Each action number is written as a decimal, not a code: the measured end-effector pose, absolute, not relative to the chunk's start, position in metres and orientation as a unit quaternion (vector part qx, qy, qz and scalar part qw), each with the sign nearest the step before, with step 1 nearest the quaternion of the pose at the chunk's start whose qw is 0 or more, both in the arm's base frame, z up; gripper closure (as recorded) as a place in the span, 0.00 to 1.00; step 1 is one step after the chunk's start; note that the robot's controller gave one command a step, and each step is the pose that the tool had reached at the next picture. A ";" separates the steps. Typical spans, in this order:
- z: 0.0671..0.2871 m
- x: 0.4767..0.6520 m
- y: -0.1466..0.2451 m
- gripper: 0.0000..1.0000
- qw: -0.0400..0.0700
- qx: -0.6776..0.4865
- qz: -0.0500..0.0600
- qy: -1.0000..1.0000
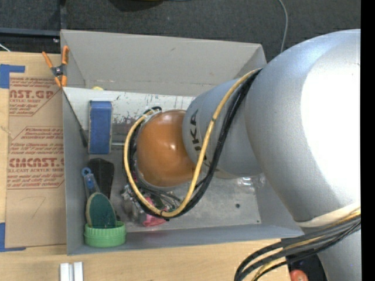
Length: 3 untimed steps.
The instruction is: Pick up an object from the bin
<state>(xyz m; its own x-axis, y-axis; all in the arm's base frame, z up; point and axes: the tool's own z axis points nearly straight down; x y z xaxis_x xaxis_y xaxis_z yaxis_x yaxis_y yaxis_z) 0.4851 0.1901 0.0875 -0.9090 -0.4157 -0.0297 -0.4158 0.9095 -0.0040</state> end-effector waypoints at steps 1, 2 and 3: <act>0.074 0.479 0.198 1.00 0.012 -0.272 0.002 0.962; 0.070 0.499 0.186 1.00 0.015 -0.070 0.005 0.997; 0.073 0.481 0.154 1.00 0.013 -0.240 0.003 0.971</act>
Offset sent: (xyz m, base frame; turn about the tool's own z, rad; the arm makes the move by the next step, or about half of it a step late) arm 0.0144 -0.0055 -0.0172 0.3027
